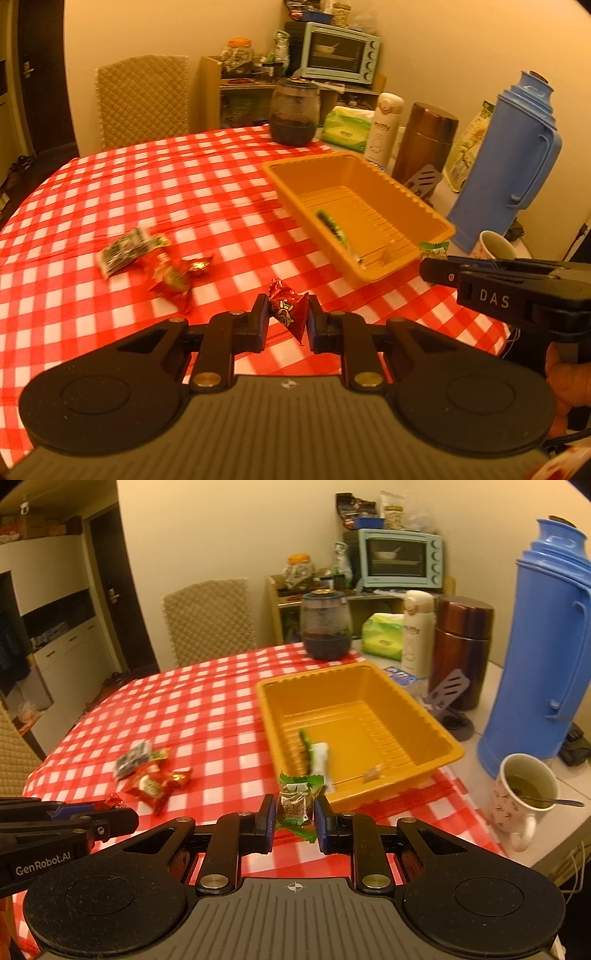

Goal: Organize snacks

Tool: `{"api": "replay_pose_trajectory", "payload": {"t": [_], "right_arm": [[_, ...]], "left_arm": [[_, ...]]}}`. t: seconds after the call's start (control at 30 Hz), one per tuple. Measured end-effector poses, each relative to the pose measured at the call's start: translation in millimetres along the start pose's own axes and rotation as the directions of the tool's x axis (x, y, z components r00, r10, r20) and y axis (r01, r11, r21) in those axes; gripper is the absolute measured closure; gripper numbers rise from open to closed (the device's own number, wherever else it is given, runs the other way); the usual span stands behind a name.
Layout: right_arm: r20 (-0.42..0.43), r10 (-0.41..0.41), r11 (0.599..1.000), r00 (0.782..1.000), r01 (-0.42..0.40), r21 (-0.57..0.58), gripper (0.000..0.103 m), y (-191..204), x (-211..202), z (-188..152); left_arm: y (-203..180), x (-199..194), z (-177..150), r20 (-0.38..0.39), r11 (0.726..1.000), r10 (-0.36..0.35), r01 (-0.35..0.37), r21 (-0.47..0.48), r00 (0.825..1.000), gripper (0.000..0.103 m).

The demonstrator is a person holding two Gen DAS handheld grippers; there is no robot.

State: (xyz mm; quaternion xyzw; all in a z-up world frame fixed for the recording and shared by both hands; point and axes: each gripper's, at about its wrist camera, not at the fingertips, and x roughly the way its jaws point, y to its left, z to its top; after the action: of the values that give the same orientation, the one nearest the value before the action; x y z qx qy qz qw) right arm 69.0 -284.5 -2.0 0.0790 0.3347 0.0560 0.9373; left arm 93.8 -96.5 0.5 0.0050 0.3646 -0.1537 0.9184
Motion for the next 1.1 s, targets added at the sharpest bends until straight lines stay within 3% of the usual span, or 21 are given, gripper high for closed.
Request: {"api": "replay_pose_trajectory", "payload": {"t": [0.67, 1.1], "right_arm": [[0.013, -0.063, 0.996, 0.998, 0.062, 0.063, 0.081, -61.5, 16.0, 21.5], [0.017, -0.065, 0.997, 0.998, 0.064, 0.054, 0.081, -85.3, 44.1, 43.4]], "left_arm": [[-53.9, 47.0, 38.7, 0.004, 0.995, -0.082, 0.082, 0.062, 0.997, 0.085], [-69.1, 89.9, 58.8, -0.002, 0.992, -0.115, 0.115, 0.061, 0.993, 0.085]]}}
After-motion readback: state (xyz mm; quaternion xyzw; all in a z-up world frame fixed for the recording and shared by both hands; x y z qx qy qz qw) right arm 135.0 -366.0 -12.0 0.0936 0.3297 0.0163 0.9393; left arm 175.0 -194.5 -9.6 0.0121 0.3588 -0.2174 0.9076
